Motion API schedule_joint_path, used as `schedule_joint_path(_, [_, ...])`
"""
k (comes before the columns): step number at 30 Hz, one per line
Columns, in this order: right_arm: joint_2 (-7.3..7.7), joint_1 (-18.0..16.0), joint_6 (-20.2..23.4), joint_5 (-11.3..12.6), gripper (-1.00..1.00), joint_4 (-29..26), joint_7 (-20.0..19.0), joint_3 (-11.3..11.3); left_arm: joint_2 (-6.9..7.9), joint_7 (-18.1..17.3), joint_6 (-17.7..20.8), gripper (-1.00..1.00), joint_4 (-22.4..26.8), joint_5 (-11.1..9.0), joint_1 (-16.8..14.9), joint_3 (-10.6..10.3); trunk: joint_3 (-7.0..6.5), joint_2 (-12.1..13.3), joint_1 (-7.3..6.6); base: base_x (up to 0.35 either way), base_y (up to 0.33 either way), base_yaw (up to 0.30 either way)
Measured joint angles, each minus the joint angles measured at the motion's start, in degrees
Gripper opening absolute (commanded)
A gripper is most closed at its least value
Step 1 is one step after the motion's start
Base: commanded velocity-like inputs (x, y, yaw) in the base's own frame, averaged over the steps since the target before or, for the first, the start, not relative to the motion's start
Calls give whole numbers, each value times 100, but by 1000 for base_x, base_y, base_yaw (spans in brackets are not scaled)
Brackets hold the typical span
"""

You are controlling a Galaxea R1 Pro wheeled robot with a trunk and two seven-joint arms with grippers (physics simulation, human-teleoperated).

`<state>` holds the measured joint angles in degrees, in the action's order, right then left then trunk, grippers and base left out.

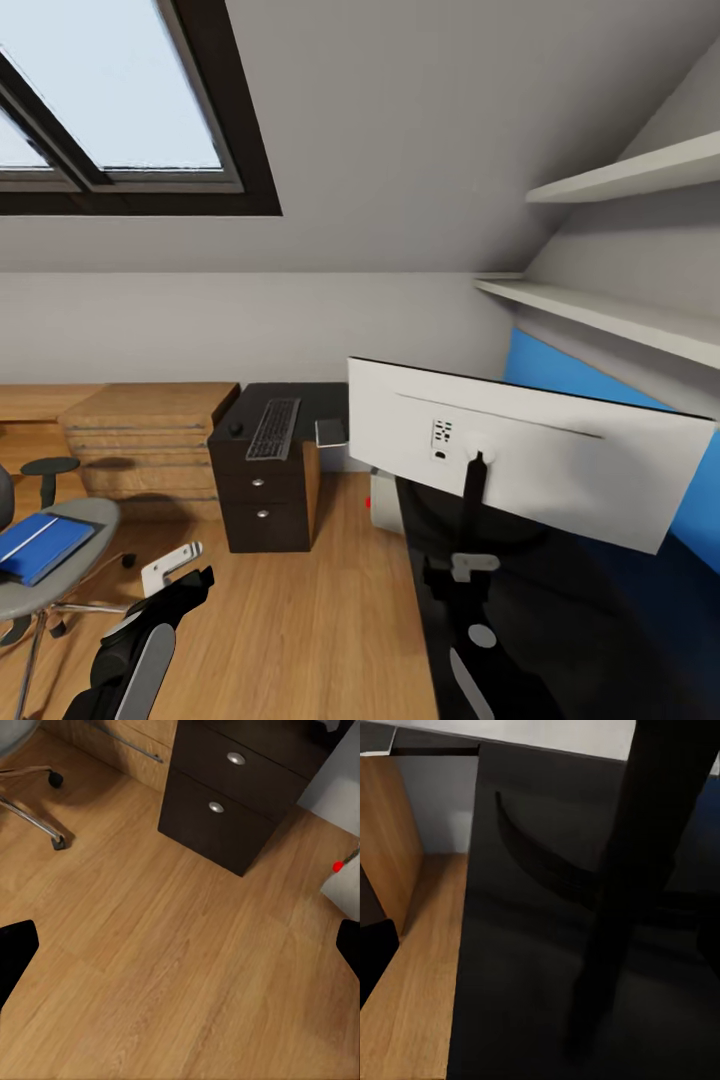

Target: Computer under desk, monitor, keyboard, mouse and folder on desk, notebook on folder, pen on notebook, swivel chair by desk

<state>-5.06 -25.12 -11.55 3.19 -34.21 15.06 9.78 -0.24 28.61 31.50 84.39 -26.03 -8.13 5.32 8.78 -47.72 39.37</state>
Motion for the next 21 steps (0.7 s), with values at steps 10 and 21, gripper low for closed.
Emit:
schedule_joint_path(10, [-115, -315, -327, 2, 100, 562, -5, -10, 0, 2, 0, 100, -1, 0, 0, 0, 0, 1, 1, 36, 31, 0])
schedule_joint_path(21, [-4, -842, -441, 42, 100, 787, 296, -71, 0, 7, 6, 100, -1, 0, 0, 2, 0, 0, 1, 1, 1, 0])
